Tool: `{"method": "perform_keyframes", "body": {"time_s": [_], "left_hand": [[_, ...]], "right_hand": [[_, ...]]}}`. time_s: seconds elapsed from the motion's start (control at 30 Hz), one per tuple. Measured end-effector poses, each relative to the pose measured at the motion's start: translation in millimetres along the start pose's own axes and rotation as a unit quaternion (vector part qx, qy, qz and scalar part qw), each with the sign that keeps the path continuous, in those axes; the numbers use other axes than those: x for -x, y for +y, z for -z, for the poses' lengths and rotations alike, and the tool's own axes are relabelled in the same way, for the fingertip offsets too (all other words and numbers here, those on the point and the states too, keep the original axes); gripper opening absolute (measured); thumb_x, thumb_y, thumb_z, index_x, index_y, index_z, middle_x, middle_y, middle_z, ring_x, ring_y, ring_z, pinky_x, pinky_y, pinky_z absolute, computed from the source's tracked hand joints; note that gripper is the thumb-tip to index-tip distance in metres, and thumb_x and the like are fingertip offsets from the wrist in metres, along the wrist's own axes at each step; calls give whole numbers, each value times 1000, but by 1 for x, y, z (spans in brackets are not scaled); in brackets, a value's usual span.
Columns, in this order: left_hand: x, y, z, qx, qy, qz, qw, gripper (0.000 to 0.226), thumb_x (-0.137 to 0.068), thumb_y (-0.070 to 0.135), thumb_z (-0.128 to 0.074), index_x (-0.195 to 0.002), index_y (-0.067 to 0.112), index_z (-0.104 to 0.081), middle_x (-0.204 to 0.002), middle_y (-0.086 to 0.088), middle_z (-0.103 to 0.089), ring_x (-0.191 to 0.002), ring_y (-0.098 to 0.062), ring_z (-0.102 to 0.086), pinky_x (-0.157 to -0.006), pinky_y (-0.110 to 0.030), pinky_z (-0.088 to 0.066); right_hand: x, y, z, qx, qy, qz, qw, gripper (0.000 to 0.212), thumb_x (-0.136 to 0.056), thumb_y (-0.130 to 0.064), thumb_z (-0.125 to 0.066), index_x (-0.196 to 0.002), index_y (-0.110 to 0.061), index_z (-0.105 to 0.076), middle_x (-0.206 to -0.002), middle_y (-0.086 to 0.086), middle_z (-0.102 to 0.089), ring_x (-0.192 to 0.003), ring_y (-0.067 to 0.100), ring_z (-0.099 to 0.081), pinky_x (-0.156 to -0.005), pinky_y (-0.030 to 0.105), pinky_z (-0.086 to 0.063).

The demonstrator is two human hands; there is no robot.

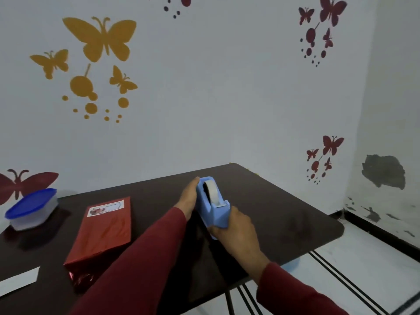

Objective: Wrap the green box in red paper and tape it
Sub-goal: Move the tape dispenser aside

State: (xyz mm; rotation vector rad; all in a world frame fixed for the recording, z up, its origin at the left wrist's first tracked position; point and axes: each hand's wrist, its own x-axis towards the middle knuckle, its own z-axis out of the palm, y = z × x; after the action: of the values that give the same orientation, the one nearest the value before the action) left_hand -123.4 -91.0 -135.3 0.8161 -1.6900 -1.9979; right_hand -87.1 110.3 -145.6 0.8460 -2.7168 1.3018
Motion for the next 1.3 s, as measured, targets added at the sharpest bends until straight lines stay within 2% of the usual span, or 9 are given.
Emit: {"method": "perform_keyframes", "body": {"time_s": [0.1,0.3,0.57,0.73,0.97,1.1,1.17,1.23,1.3], "left_hand": [[29,7,-21,17,-8,9,1000,58,-96,62,-54,-87,9,-75,-89,-16,-74,-86,-31,-68,-93,-44,-53],[48,13,-89,4,-51,-29,998,53,-103,55,-44,-86,17,-78,-80,-9,-77,-82,-27,-69,-78,-37,-54],[55,-1,-185,-12,-130,-76,988,45,-90,61,-46,-108,37,-79,-121,-12,-73,-112,-32,-67,-100,-49,-54],[60,-13,-202,-24,-150,-71,986,54,-72,68,-53,-108,37,-79,-123,-9,-71,-113,-31,-66,-100,-48,-54],[74,-11,-196,-105,-107,-141,979,37,-101,28,-42,-119,29,-74,-132,7,-64,-124,-13,-55,-98,-31,-43],[100,7,-178,-122,-80,-173,974,19,-101,26,-53,-104,13,-67,-112,7,-68,-108,-14,-61,-89,-27,-48],[107,16,-159,-131,-76,-190,970,21,-104,23,-53,-120,17,-66,-115,17,-60,-109,-5,-56,-90,-22,-41],[115,27,-135,-139,-58,-208,966,39,-102,24,-57,-139,14,-59,-137,11,-58,-126,-9,-54,-98,-25,-38],[125,41,-100,-134,-29,-233,963,32,-100,21,-61,-132,15,-64,-134,3,-64,-125,-14,-59,-98,-26,-42]], "right_hand": [[-5,9,9,-14,-4,-4,1000,58,-78,-35,-83,-126,-16,-60,-118,-1,-69,-101,16,-66,-74,21,-54],[-12,46,73,-7,32,-47,998,48,-73,-36,-83,-111,-16,-62,-101,-3,-66,-86,14,-61,-58,17,-41],[-13,97,148,38,81,-102,991,39,-72,-30,-84,-95,-16,-55,-83,-8,-54,-78,15,-54,-56,23,-40],[-11,120,152,18,74,-126,989,44,-71,-29,-84,-103,-14,-58,-103,3,-64,-91,21,-59,-78,36,-54],[-6,110,156,9,91,-75,993,79,-82,-24,-79,-151,-14,-43,-133,7,-61,-117,22,-57,-89,25,-44],[1,79,155,-11,176,31,984,53,-90,-19,-70,-142,-18,-57,-130,1,-66,-110,14,-59,-80,7,-33],[5,57,149,-49,185,64,979,39,-91,-17,-70,-130,-19,-66,-118,-4,-71,-99,9,-61,-78,2,-37],[6,35,139,-88,168,81,978,36,-92,-19,-71,-128,-18,-69,-120,-5,-72,-110,10,-65,-94,10,-44],[5,8,123,-129,139,96,977,39,-91,-21,-74,-129,-15,-68,-125,-4,-71,-117,9,-64,-105,25,-49]]}}
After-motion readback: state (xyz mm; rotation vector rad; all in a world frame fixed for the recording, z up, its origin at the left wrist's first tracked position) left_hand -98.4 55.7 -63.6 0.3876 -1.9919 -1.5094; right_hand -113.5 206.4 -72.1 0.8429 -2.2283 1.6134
